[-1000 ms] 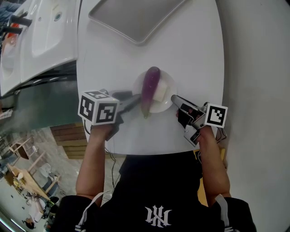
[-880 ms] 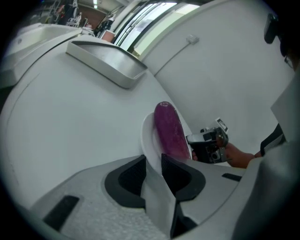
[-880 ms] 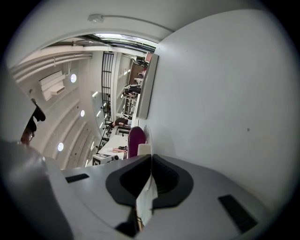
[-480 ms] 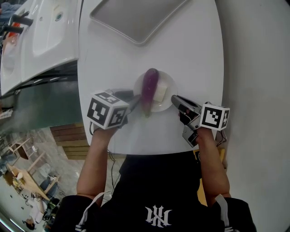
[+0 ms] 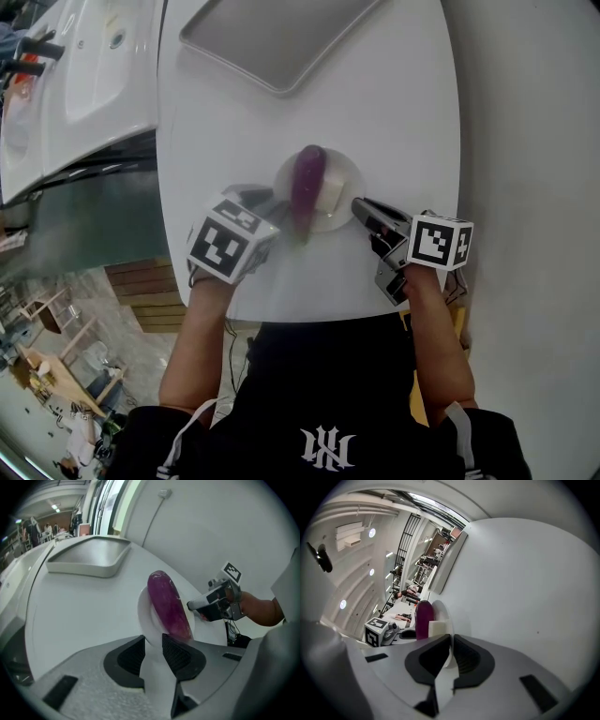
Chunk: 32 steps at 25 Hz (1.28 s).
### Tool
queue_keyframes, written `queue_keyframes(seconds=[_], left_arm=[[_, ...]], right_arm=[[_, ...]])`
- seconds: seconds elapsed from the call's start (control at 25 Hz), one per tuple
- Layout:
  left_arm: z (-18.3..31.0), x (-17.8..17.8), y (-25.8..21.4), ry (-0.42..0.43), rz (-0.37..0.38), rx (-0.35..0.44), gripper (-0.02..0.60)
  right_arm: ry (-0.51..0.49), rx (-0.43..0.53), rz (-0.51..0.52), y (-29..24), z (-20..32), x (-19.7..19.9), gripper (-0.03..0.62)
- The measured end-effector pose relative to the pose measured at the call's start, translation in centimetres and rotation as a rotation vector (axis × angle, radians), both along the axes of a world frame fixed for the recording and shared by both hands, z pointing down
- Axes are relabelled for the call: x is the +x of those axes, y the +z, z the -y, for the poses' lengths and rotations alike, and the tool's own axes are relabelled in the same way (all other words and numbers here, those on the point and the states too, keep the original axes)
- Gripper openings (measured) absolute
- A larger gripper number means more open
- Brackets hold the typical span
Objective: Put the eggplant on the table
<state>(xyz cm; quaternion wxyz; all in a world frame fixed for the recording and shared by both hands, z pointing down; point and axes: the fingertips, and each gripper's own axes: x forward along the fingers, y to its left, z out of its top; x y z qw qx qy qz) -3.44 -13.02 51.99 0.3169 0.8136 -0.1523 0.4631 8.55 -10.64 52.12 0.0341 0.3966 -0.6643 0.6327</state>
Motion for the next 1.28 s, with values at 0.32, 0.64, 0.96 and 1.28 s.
queue_keyframes(seconds=[0.32, 0.64, 0.96, 1.28], left_arm=[[0.38, 0.08, 0.37, 0.038, 0.041, 0.036, 0.096], [1.00, 0.02, 0.73, 0.111, 0.116, 0.167, 0.100], [1.03, 0.41, 0.71, 0.167, 0.135, 0.210, 0.101], [1.01, 0.68, 0.56, 0.212, 0.163, 0.260, 0.100]], right_arm=[[-0.012, 0.010, -0.017, -0.05, 0.07, 0.12, 0.011], [0.032, 0.006, 0.046, -0.54, 0.24, 0.08, 0.011], [-0.103, 0.084, -0.200, -0.10, 0.24, 0.31, 0.034], [-0.258, 0.226, -0.507, -0.30, 0.89, 0.75, 0.072]])
